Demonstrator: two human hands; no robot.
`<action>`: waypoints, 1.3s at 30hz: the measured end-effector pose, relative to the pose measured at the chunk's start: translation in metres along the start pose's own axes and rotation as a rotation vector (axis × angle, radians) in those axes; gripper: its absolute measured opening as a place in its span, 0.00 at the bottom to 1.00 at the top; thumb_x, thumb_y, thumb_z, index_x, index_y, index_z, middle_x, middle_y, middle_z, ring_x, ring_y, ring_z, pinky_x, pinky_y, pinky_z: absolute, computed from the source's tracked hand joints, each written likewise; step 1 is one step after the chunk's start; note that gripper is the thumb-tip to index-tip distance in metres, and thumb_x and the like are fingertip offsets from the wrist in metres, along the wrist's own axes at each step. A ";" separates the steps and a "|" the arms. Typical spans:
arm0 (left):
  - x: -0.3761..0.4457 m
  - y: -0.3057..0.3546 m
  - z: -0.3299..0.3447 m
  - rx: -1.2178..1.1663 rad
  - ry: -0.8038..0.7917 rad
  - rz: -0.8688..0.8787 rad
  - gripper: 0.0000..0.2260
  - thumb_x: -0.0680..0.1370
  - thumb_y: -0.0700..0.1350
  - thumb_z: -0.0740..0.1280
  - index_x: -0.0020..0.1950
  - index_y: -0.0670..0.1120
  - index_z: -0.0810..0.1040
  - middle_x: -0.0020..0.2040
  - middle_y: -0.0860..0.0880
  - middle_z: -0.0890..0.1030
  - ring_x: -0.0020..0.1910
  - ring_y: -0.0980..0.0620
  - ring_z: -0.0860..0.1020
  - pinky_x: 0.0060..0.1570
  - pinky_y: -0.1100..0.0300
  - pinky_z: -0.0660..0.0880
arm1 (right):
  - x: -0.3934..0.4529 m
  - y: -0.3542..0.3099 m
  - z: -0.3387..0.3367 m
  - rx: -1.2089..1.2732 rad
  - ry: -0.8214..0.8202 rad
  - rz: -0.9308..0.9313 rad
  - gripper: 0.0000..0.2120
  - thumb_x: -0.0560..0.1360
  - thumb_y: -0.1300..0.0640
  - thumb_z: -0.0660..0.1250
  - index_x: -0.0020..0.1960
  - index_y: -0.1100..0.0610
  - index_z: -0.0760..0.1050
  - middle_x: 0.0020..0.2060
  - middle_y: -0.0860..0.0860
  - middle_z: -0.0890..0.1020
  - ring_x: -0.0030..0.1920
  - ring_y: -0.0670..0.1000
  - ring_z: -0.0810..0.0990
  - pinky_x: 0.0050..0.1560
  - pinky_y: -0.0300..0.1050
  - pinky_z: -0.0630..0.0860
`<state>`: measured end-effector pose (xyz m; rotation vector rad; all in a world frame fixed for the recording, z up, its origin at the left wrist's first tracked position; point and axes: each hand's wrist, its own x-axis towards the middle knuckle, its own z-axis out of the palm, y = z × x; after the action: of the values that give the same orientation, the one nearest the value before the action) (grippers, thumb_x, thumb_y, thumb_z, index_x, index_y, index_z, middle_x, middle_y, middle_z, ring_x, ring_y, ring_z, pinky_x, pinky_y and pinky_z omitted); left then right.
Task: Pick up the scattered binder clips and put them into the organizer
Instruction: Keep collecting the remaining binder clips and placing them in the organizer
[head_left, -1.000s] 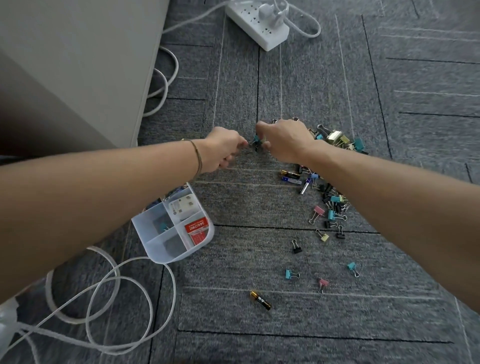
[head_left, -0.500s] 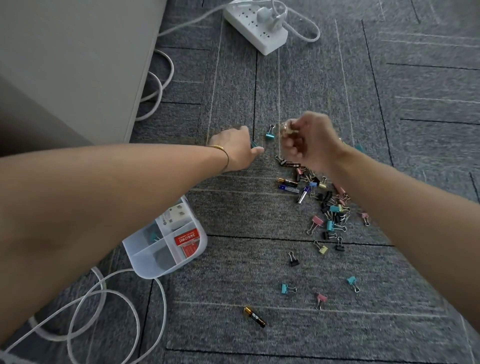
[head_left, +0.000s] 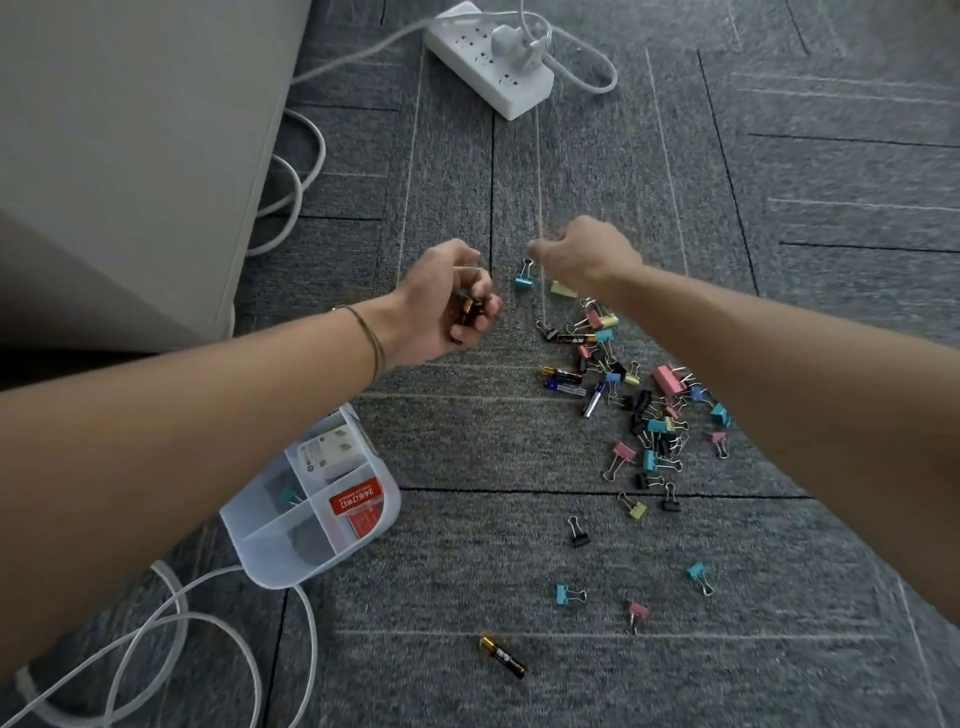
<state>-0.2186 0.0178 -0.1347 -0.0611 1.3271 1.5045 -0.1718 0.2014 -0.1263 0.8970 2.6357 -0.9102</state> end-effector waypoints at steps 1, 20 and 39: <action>-0.001 -0.001 -0.001 -0.035 0.009 -0.011 0.19 0.81 0.48 0.55 0.30 0.48 0.65 0.32 0.46 0.74 0.27 0.52 0.68 0.19 0.64 0.59 | 0.001 -0.001 0.006 -0.178 0.055 -0.040 0.24 0.80 0.38 0.61 0.33 0.53 0.69 0.29 0.47 0.74 0.27 0.47 0.70 0.33 0.41 0.74; 0.025 -0.008 0.042 0.904 0.484 0.143 0.12 0.84 0.53 0.64 0.44 0.48 0.74 0.38 0.49 0.77 0.31 0.51 0.70 0.35 0.55 0.74 | -0.032 0.037 -0.033 1.034 -0.346 -0.084 0.16 0.80 0.57 0.50 0.40 0.57 0.72 0.31 0.52 0.74 0.29 0.48 0.67 0.26 0.41 0.62; 0.054 0.003 0.082 1.623 0.194 0.140 0.16 0.80 0.57 0.67 0.45 0.44 0.77 0.38 0.49 0.76 0.37 0.50 0.74 0.34 0.58 0.69 | -0.040 0.098 -0.032 0.412 0.077 -0.068 0.08 0.83 0.59 0.61 0.51 0.59 0.78 0.43 0.54 0.81 0.30 0.47 0.72 0.27 0.42 0.68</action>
<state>-0.1973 0.1138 -0.1357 0.9343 2.3540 0.1567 -0.0804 0.2626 -0.1338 0.9480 2.5997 -1.5010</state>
